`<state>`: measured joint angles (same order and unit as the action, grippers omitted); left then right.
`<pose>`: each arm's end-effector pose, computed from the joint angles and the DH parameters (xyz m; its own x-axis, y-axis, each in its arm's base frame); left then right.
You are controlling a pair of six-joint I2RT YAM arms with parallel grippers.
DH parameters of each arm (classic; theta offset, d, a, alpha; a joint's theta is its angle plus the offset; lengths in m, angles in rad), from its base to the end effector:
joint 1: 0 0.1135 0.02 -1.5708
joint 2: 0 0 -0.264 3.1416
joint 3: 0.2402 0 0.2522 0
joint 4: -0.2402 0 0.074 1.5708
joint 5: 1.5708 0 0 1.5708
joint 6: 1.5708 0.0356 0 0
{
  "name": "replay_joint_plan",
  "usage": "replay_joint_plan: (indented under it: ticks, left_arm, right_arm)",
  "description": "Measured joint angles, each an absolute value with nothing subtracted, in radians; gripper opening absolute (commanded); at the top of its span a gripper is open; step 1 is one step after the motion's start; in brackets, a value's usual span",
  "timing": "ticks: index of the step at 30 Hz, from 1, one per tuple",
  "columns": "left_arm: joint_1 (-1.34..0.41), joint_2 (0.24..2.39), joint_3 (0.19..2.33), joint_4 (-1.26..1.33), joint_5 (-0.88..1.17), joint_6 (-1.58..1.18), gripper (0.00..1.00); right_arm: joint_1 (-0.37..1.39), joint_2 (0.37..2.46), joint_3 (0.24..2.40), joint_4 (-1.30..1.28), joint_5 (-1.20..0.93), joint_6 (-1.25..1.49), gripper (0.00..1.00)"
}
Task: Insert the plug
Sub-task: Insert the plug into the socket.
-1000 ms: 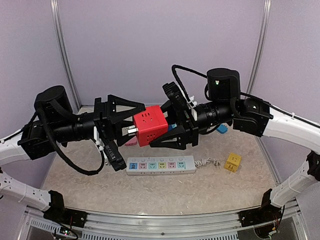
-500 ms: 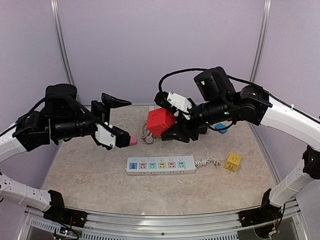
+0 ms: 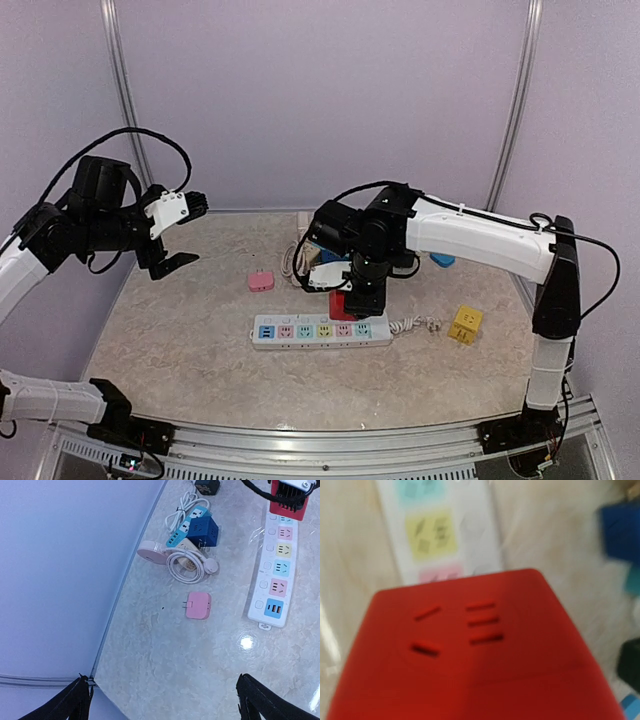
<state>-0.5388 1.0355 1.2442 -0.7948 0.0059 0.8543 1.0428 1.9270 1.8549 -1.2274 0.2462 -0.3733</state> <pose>0.1749 -0.1048 0.3894 0.0783 0.8317 -0.5496 0.6978 0.3480 0.6261 0.2039 0.3323 0.2986 -0.1584 -0.9737 -0.1639 -0.9264 0.2040 -0.3164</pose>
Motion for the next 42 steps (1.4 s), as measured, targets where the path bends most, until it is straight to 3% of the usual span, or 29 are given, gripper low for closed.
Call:
replay_joint_plan:
  ticks: [15, 42]
  left_arm:
    - [-0.529, 0.902, 0.994, -0.743, 0.158, 0.614, 0.99]
    - [-0.564, 0.897, 0.956, -0.657, 0.133, 0.632, 0.99]
  right_arm:
    - [0.958, 2.057, 1.837, -1.327, 0.231, -0.458, 0.00]
    - [0.953, 2.123, 1.826, -1.329, 0.263, -0.435, 0.00]
